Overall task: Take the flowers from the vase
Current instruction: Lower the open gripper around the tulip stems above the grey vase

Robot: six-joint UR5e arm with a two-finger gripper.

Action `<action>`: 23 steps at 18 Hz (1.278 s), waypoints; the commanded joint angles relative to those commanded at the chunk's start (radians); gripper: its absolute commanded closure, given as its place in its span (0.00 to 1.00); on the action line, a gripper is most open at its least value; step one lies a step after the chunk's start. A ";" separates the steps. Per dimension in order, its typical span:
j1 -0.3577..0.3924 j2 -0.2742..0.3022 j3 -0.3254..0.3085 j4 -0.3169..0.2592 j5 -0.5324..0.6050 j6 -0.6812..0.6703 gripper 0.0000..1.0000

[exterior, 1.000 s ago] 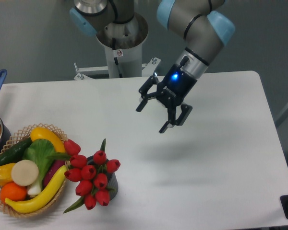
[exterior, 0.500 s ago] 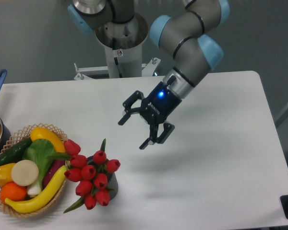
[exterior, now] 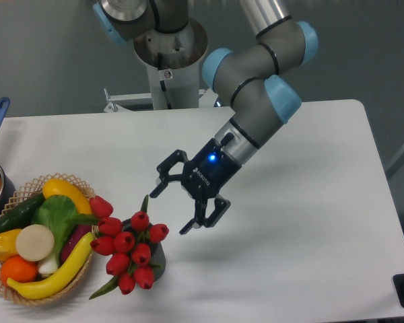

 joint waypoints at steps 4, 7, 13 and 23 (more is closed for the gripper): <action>-0.018 0.000 0.000 0.000 0.000 -0.014 0.00; -0.026 -0.005 0.003 0.000 0.000 -0.012 0.00; -0.060 -0.031 0.021 0.002 0.002 -0.014 0.00; -0.084 -0.074 0.046 0.035 0.002 -0.015 0.00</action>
